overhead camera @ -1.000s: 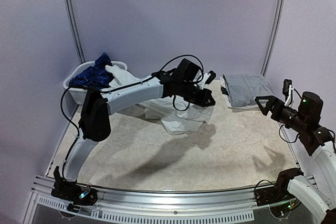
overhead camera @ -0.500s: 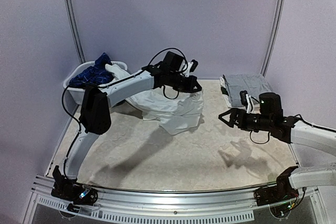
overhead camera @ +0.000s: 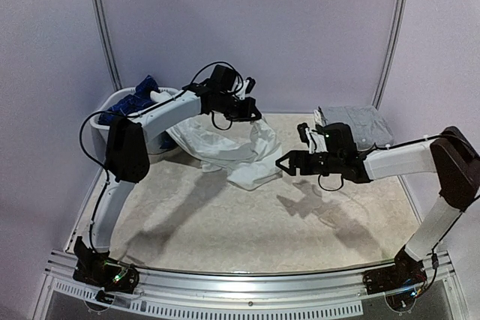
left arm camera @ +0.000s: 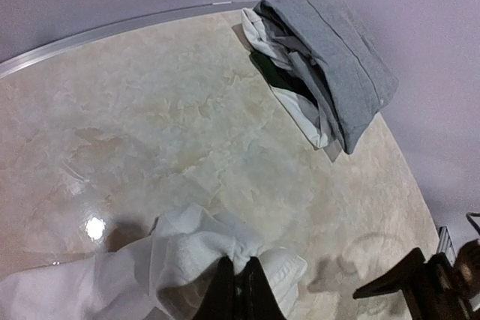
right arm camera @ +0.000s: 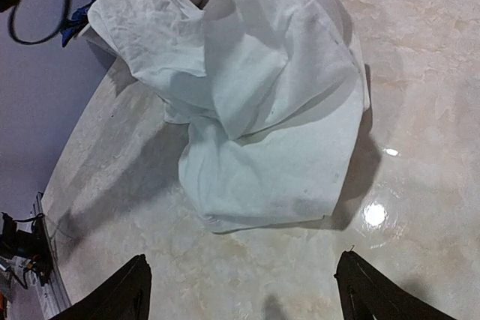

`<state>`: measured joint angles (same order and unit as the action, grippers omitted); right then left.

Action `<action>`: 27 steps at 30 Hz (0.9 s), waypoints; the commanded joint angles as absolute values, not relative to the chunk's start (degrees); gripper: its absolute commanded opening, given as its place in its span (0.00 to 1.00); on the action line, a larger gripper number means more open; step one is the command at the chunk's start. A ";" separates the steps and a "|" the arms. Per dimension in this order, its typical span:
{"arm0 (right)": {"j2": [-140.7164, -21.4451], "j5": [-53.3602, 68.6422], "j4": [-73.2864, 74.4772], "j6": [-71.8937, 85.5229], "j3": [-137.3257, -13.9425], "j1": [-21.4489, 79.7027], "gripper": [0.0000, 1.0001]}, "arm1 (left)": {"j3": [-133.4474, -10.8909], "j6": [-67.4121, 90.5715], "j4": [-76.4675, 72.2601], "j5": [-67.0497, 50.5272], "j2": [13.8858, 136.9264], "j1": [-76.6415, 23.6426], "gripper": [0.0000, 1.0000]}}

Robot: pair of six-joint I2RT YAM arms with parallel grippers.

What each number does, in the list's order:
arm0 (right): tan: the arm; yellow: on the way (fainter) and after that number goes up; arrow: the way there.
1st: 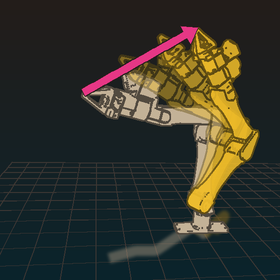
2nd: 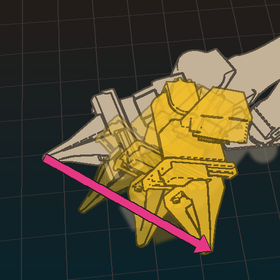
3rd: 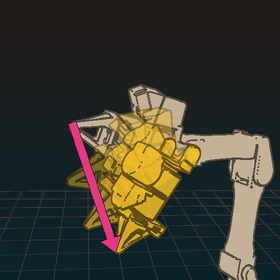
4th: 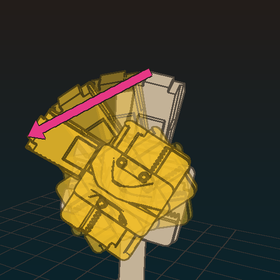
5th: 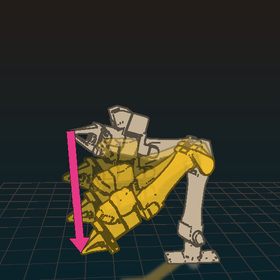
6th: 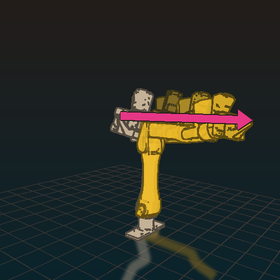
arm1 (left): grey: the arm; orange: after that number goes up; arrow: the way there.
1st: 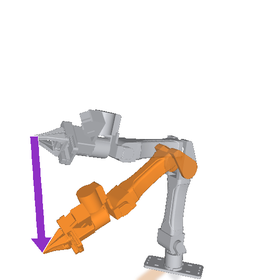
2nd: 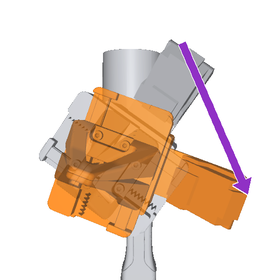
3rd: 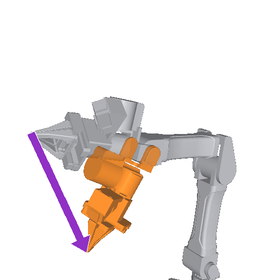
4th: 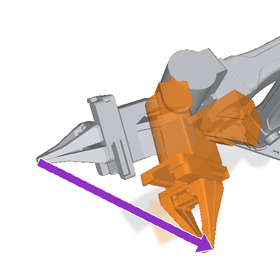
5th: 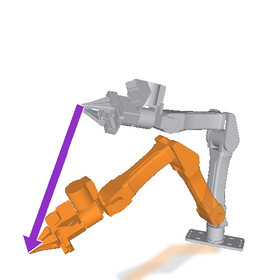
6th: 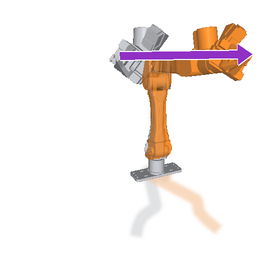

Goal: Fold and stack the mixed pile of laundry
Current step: Pick up the crumpled T-shirt from the center of the board.

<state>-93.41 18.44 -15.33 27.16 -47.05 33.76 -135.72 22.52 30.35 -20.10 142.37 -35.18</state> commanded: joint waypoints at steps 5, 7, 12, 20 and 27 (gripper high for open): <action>-100.91 17.59 -27.32 22.24 -50.39 34.14 0.82 | -130.35 18.62 33.81 -19.01 130.14 -35.68 0.00; -101.64 16.98 -28.79 22.19 -50.28 34.16 0.80 | -128.98 18.73 33.21 -19.76 128.60 -35.76 0.00; -104.02 16.96 -31.23 22.07 -51.10 34.16 0.73 | -127.84 18.83 32.72 -20.80 126.44 -35.77 0.00; -108.69 18.38 -30.16 19.83 -55.88 34.12 0.80 | -127.19 18.45 34.00 -20.90 125.24 -35.77 0.00; -108.71 15.76 -24.03 15.56 -58.06 33.96 0.79 | -123.63 17.67 34.92 -20.39 120.19 -35.86 0.00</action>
